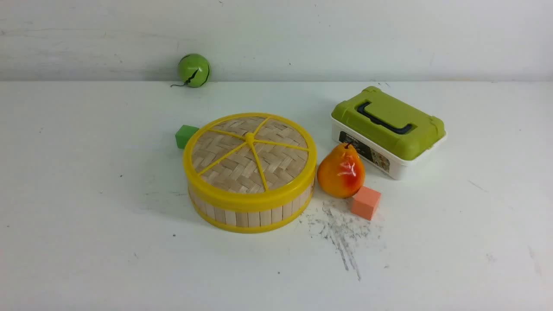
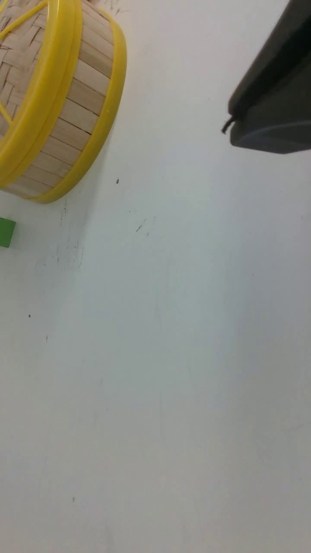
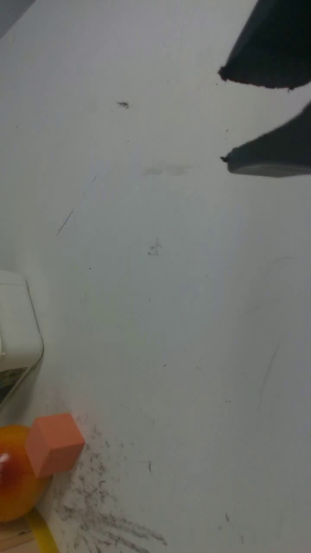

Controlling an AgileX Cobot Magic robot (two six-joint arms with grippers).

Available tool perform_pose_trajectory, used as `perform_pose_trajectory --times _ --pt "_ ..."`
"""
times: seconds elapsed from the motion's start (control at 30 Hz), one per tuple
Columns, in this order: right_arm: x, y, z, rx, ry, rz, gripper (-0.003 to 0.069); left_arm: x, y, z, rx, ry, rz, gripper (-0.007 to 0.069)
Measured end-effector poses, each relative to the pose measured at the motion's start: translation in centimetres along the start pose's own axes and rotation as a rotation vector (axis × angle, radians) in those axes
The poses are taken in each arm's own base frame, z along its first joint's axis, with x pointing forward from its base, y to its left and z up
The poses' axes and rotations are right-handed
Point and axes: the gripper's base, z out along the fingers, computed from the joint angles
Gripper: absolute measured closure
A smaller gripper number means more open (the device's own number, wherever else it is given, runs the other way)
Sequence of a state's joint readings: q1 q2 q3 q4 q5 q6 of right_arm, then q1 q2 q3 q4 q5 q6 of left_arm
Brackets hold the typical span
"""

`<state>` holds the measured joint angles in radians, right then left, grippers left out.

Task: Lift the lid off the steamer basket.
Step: Use the left arm to lift the lid of the steamer

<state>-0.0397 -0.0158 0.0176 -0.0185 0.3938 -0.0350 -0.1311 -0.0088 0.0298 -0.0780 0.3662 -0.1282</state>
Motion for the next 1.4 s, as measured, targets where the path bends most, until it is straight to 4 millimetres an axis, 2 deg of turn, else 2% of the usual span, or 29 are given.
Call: perform_pose_trajectory --times 1.4 --pt "0.00 0.00 0.00 0.000 0.000 0.000 0.0419 0.00 0.00 0.00 0.000 0.000 -0.001 0.0603"
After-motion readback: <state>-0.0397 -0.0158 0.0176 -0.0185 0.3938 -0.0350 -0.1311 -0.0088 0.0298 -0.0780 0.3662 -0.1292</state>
